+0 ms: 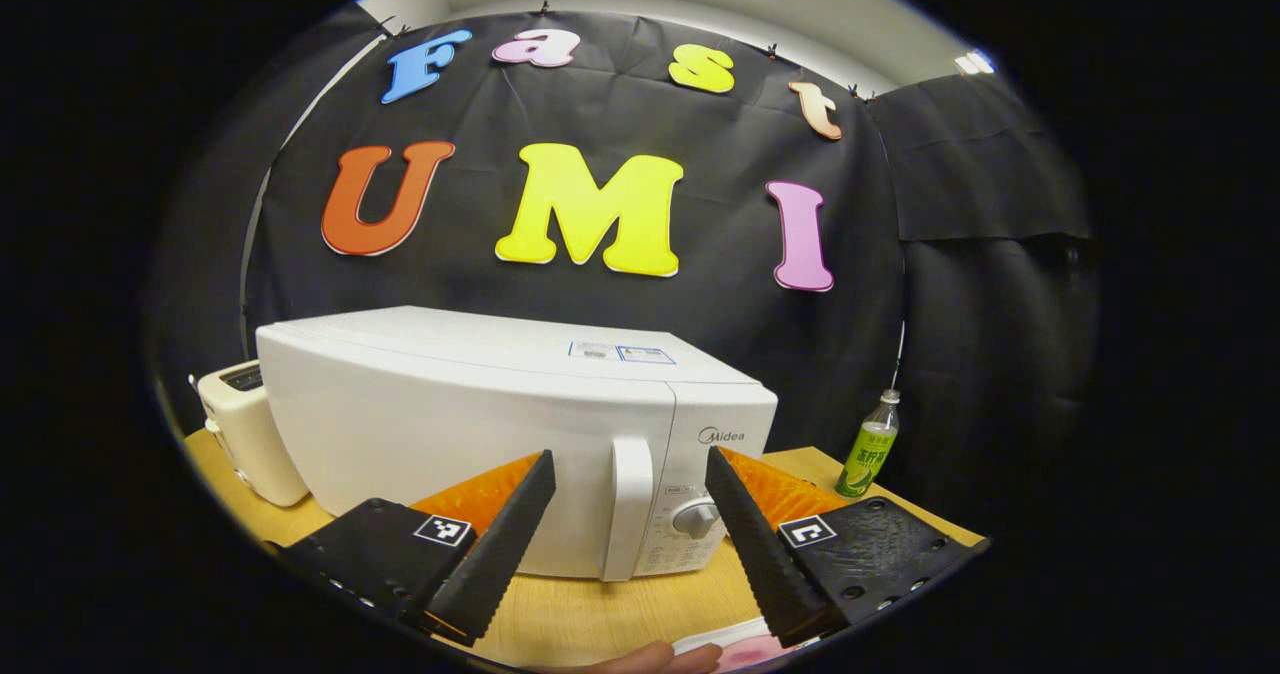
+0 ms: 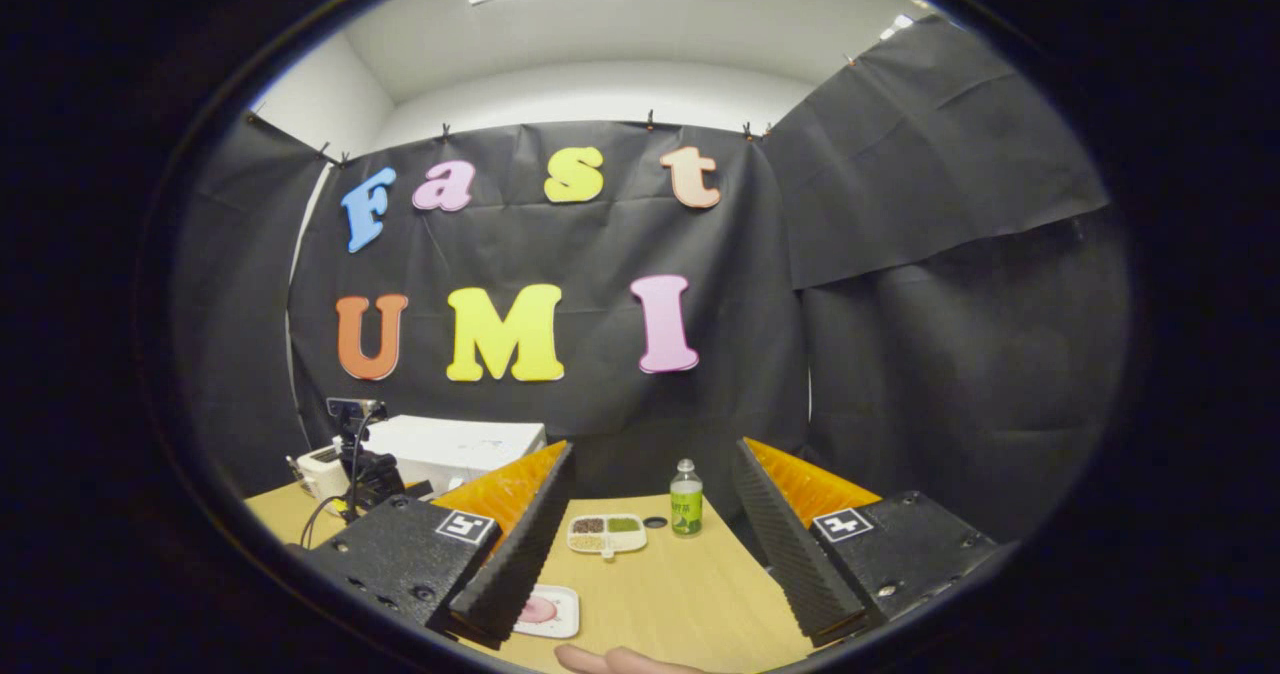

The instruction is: Open the microwave oven with the left hand, put the food in, and close the microwave oven.

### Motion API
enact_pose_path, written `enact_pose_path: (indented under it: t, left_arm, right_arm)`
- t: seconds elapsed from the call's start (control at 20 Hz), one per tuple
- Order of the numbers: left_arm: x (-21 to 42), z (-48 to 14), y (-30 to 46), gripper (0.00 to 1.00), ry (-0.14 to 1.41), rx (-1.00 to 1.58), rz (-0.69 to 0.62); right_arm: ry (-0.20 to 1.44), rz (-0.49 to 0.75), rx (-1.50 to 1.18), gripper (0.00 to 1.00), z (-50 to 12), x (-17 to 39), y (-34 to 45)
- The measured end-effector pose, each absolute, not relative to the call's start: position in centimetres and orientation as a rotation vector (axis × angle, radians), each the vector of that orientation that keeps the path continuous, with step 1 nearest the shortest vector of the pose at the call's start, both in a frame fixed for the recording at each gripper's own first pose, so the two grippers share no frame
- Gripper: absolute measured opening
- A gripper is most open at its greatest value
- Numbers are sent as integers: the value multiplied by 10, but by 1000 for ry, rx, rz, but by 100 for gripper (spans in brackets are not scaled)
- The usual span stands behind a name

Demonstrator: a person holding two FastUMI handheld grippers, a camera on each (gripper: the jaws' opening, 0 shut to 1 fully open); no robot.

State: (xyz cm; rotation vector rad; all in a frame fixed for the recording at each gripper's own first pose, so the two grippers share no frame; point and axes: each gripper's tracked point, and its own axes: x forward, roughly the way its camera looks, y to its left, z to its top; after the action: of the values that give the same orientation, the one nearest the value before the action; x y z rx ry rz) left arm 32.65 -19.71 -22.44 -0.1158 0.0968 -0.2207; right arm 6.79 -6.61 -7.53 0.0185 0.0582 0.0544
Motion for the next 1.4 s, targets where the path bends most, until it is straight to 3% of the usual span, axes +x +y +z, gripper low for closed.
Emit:
enact_pose_path:
  t: [0.1,0.15,0.25,0.3,0.35,0.5,0.7,0.8,0.9,0.95,1.0,1.05,1.1,1.35,1.4]
  left_arm:
    - [337,-238,-202,95,110,-103,-211]
    - [341,-245,-205,82,111,-98,-205]
    - [346,-245,-202,82,78,-70,-171]
    - [346,-245,-202,92,73,-57,-159]
    - [348,-248,-196,92,65,-43,-130]
    - [349,-251,-191,80,54,-5,-92]
    - [350,-255,-187,80,62,-74,-76]
    - [347,-255,-187,55,79,-108,-90]
    - [345,-258,-196,52,90,-74,-116]
    - [343,-256,-200,30,98,-48,-114]
    - [345,-257,-197,22,98,-16,-117]
    - [347,-259,-196,22,105,-20,-123]
    - [345,-258,-198,11,108,-16,-138]
    - [335,-256,-197,10,99,-3,-166]
    - [341,-260,-196,0,101,24,-164]
  right_arm:
    - [78,60,10,100,-85,71,-69]
    - [84,60,10,100,-89,74,-71]
    - [91,51,32,100,-97,78,-76]
    - [87,46,51,100,-98,79,-78]
    - [80,47,66,100,-99,80,-77]
    - [76,54,84,100,-107,85,-76]
    - [83,68,89,100,-113,85,-76]
    - [79,61,82,100,-115,85,-78]
    - [87,61,76,100,-119,84,-78]
    - [91,65,78,100,-120,84,-77]
    - [94,67,81,100,-121,84,-77]
    - [95,67,81,100,-122,83,-78]
    - [93,63,78,100,-123,84,-81]
    - [109,48,74,100,-129,89,-85]
    - [108,52,69,100,-130,90,-85]
